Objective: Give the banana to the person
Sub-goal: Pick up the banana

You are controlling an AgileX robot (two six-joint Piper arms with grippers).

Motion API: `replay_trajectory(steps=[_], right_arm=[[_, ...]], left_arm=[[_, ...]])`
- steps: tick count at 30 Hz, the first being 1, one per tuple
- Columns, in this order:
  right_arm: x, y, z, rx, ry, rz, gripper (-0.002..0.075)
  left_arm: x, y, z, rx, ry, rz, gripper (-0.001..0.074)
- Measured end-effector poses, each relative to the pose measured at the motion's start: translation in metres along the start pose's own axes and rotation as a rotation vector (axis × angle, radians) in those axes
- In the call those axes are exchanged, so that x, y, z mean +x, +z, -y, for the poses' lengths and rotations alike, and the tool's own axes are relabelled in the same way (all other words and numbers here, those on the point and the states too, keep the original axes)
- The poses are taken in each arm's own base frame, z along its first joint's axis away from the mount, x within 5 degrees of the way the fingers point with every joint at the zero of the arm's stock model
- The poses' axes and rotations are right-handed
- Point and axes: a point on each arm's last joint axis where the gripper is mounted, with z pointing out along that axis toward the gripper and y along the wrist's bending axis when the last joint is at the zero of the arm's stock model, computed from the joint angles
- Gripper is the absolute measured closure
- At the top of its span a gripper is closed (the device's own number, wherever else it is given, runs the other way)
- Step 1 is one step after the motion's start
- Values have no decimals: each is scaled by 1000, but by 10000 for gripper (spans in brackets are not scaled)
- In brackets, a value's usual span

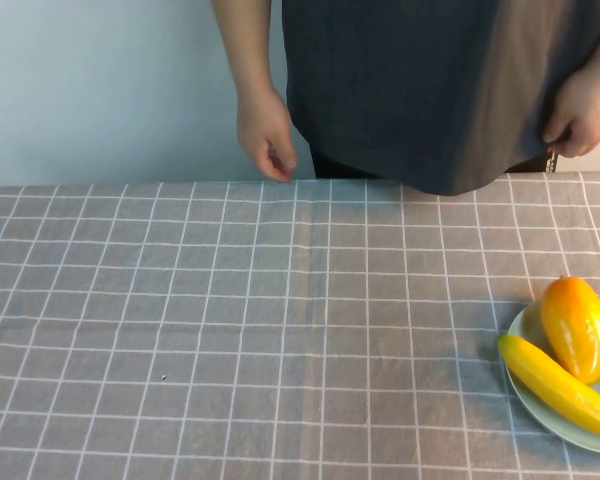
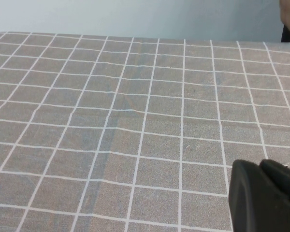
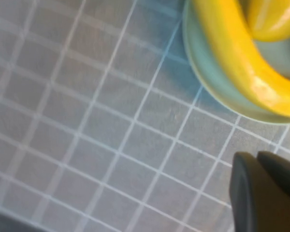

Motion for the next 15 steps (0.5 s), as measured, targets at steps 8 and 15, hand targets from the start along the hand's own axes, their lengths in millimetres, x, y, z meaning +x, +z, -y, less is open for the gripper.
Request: replay_trajectory(steps=[8,15], right_arm=[[-26,58,-13,-25,-257,-221,542],[-39,96,-8,-20,-397,-253,232]], left_arm=[[0,0,0,0,0,0,735],[0,0,0,0,0,0,735]])
